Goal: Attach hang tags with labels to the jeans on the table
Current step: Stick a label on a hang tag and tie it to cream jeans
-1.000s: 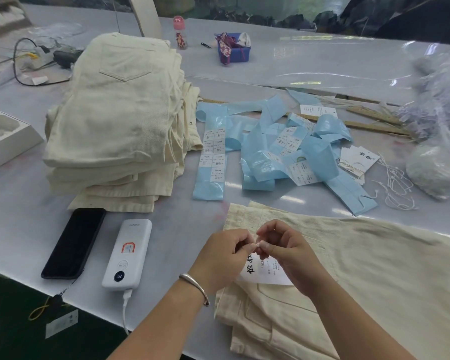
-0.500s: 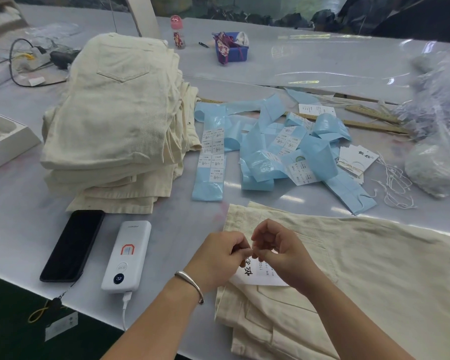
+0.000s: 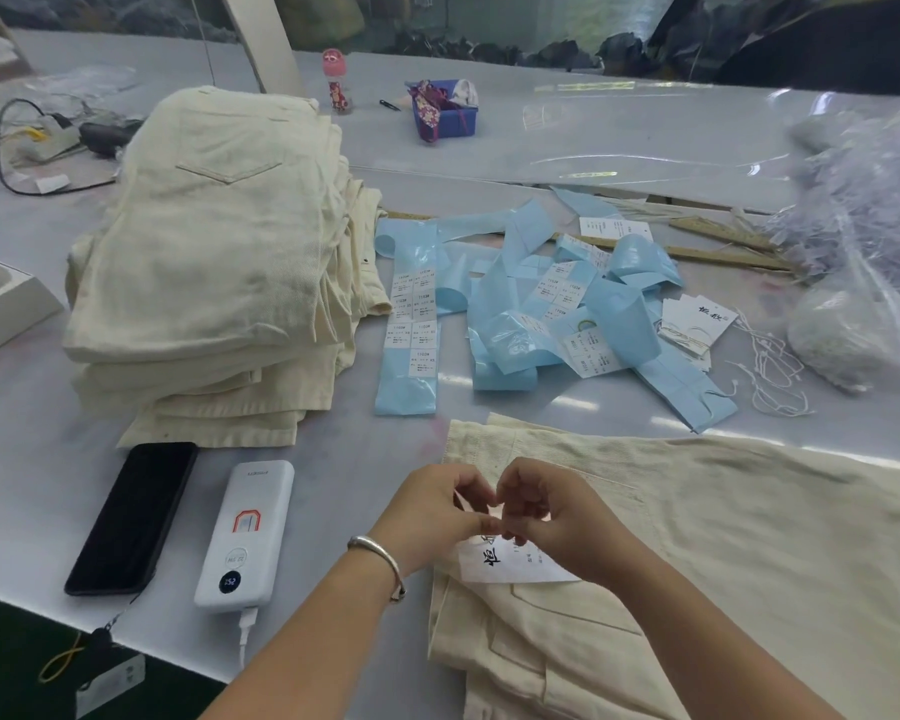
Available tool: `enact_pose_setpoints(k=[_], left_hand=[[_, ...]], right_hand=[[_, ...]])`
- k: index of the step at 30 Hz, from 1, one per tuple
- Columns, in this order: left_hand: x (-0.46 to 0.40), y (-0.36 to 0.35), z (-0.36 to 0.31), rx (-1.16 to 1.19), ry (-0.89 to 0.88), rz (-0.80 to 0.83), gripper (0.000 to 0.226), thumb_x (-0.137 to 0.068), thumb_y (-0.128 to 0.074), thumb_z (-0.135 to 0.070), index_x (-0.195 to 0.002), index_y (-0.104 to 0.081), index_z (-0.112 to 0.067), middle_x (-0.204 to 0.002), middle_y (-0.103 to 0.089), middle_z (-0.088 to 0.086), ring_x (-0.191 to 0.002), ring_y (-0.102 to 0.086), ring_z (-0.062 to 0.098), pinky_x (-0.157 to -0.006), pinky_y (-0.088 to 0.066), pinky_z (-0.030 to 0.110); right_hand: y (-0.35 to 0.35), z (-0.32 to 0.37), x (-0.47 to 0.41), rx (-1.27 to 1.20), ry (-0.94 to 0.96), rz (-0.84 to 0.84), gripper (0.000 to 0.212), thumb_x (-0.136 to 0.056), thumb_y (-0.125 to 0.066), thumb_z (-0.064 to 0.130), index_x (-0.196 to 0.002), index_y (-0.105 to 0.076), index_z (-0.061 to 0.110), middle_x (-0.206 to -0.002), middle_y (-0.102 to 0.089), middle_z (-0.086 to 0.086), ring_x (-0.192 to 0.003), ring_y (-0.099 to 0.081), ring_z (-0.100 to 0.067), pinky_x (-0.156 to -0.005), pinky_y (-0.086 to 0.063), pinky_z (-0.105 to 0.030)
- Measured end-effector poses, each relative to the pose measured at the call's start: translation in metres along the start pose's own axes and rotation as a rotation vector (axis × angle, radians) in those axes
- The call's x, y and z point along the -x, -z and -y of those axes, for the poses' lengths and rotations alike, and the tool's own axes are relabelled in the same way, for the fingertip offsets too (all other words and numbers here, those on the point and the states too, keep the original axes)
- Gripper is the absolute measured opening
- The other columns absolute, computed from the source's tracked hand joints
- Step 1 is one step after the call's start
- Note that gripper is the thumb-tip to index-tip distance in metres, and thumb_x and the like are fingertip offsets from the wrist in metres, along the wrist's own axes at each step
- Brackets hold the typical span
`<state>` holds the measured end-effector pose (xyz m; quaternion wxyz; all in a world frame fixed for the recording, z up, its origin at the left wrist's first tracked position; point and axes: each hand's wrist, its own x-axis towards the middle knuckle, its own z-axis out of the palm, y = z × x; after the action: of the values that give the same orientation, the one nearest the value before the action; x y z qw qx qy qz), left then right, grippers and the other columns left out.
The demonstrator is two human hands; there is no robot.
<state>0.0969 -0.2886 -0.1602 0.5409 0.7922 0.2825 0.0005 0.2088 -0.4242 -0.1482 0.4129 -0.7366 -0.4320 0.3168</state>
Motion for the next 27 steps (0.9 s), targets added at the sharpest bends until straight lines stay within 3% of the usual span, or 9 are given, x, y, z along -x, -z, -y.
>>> enact_pose_setpoints(k=[3, 6, 9, 12, 16, 20, 22, 25, 27], left_hand=[[-0.018, -0.010, -0.012, -0.224, -0.064, -0.065, 0.017, -0.076, -0.078, -0.030, -0.082, -0.063, -0.033, -0.089, -0.060, -0.015, -0.068, -0.050, -0.002, -0.063, -0.038, 0.013], [-0.046, -0.020, -0.033, -0.341, -0.205, -0.113, 0.010, -0.082, -0.070, -0.037, -0.090, -0.066, -0.032, -0.100, -0.058, -0.014, -0.090, -0.052, 0.004, -0.077, -0.036, 0.017], [-0.083, -0.043, -0.055, -0.481, -0.304, -0.005, 0.036, -0.083, -0.071, -0.040, -0.114, -0.067, -0.022, -0.122, -0.060, -0.004, -0.120, -0.046, 0.015, -0.094, -0.031, 0.021], [-0.115, -0.075, -0.072, -0.756, -0.301, 0.174, 0.076, -0.076, -0.071, -0.058, -0.136, -0.049, -0.017, -0.142, -0.049, 0.002, -0.133, -0.040, 0.021, -0.109, -0.031, 0.033], [-0.138, -0.105, -0.078, -1.036, -0.274, 0.237, 0.090, -0.063, -0.063, -0.080, -0.128, -0.050, -0.019, -0.130, -0.052, 0.003, -0.121, -0.048, 0.025, -0.101, -0.040, 0.040], [-0.135, -0.129, -0.088, -0.926, -0.118, 0.311, 0.080, -0.048, -0.068, -0.078, -0.107, -0.060, -0.025, -0.096, -0.062, -0.008, -0.088, -0.060, 0.016, -0.067, -0.044, 0.028], [-0.128, -0.137, -0.093, -0.858, -0.029, 0.400, 0.071, -0.043, -0.067, -0.077, -0.090, -0.068, -0.023, -0.082, -0.067, -0.008, -0.073, -0.062, 0.014, -0.062, -0.047, 0.026], [-0.118, -0.145, -0.107, -0.712, 0.052, 0.596, 0.054, -0.044, -0.075, -0.052, -0.087, -0.068, -0.019, -0.083, -0.073, 0.001, -0.072, -0.070, 0.021, -0.067, -0.058, 0.031], [-0.109, -0.153, -0.121, -0.554, 0.075, 0.704, 0.037, -0.053, -0.078, -0.031, -0.084, -0.067, -0.014, -0.070, -0.074, 0.003, -0.059, -0.071, 0.021, -0.054, -0.056, 0.029]], right_hand=[[0.003, -0.016, 0.003, 0.294, -0.126, -0.086, 0.022, -0.082, -0.065, 0.008, -0.088, -0.054, 0.025, -0.065, -0.060, 0.005, -0.061, -0.054, -0.011, -0.068, -0.050, -0.038], [0.015, -0.032, 0.026, 0.346, -0.291, -0.263, 0.019, -0.082, -0.069, 0.025, -0.080, -0.051, 0.027, -0.063, -0.053, 0.008, -0.060, -0.047, -0.009, -0.062, -0.042, -0.031], [0.026, -0.049, 0.061, 0.368, -0.440, -0.309, 0.021, -0.083, -0.068, 0.029, -0.078, -0.048, 0.028, -0.066, -0.053, 0.007, -0.061, -0.048, -0.008, -0.056, -0.036, -0.025], [0.032, -0.065, 0.096, 0.498, -0.551, -0.345, 0.013, -0.086, -0.061, 0.029, -0.090, -0.048, 0.028, -0.076, -0.053, 0.010, -0.071, -0.050, -0.009, -0.059, -0.036, -0.023], [0.033, -0.087, 0.134, 0.731, -0.674, -0.398, 0.029, -0.087, -0.056, 0.052, -0.105, -0.048, 0.031, -0.103, -0.043, 0.010, -0.101, -0.047, -0.014, -0.078, -0.039, -0.028], [0.031, -0.105, 0.167, 0.673, -0.710, -0.508, 0.051, -0.080, -0.055, 0.067, -0.119, -0.046, 0.035, -0.127, -0.038, 0.010, -0.119, -0.039, -0.013, -0.089, -0.033, -0.030], [0.030, -0.111, 0.179, 0.661, -0.730, -0.498, 0.060, -0.082, -0.050, 0.070, -0.131, -0.040, 0.037, -0.145, -0.030, 0.011, -0.133, -0.029, -0.012, -0.103, -0.026, -0.030], [0.035, -0.113, 0.191, 0.616, -0.759, -0.467, 0.070, -0.084, -0.045, 0.071, -0.143, -0.028, 0.039, -0.159, -0.013, 0.014, -0.145, -0.013, -0.009, -0.116, -0.009, -0.030], [0.040, -0.114, 0.198, 0.581, -0.763, -0.481, 0.075, -0.083, -0.046, 0.071, -0.146, -0.022, 0.039, -0.160, -0.005, 0.016, -0.146, -0.005, -0.006, -0.118, -0.003, -0.033]])
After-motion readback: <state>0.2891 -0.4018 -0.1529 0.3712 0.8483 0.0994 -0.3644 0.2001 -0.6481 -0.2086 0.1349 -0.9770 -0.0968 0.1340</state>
